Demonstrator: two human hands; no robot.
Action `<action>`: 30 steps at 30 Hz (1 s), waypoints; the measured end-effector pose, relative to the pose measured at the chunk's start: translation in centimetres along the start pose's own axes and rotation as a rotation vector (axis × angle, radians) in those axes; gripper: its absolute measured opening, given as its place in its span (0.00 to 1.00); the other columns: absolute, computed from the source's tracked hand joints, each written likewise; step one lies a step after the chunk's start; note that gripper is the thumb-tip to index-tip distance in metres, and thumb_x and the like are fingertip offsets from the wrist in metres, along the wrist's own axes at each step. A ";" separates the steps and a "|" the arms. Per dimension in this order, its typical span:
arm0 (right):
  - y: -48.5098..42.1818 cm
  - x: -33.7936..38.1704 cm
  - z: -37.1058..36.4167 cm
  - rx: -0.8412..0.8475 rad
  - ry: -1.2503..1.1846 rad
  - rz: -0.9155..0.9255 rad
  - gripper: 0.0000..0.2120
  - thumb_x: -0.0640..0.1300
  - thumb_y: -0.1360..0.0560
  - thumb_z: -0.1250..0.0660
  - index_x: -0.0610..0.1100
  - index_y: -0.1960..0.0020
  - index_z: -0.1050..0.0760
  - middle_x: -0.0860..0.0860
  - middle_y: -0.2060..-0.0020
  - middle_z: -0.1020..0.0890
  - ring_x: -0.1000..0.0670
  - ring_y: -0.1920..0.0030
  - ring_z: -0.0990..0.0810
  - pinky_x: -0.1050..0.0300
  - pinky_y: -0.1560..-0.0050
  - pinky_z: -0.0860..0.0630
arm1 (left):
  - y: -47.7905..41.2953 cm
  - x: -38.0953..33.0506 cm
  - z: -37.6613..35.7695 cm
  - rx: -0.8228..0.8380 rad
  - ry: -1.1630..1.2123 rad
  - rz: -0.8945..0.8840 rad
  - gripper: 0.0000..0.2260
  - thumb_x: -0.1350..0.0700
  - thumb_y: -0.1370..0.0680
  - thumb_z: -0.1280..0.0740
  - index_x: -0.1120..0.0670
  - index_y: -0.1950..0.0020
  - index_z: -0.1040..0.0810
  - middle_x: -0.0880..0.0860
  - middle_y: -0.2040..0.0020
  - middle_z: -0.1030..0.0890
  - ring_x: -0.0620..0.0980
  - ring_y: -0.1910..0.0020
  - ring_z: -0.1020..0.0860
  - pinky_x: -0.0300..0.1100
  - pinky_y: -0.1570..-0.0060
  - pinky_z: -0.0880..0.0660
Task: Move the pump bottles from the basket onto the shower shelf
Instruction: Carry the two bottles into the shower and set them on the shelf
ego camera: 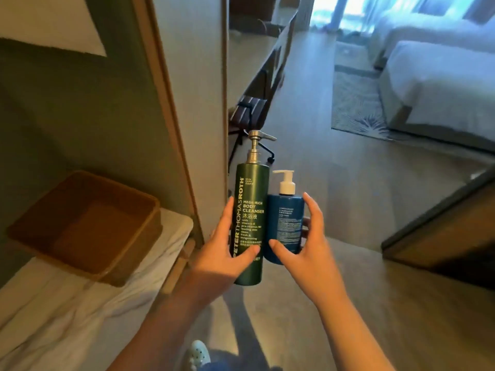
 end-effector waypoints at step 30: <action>32.1 -22.6 47.6 -1.138 -0.068 -0.585 0.45 0.42 0.32 0.25 0.81 0.41 0.49 0.77 0.53 0.27 0.79 0.54 0.29 0.81 0.69 0.32 | 4.2 -4.5 -62.8 1.135 0.061 0.024 0.38 0.54 0.31 0.25 0.26 0.35 0.43 0.40 0.38 0.29 0.34 0.44 0.25 0.35 0.50 0.24</action>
Point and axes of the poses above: each hand's wrist, its own y-axis away from the middle knuckle, its own z-axis out of the back of the hand, x = y × z, the point moved 6 cm from there along -y, towards the middle knuckle
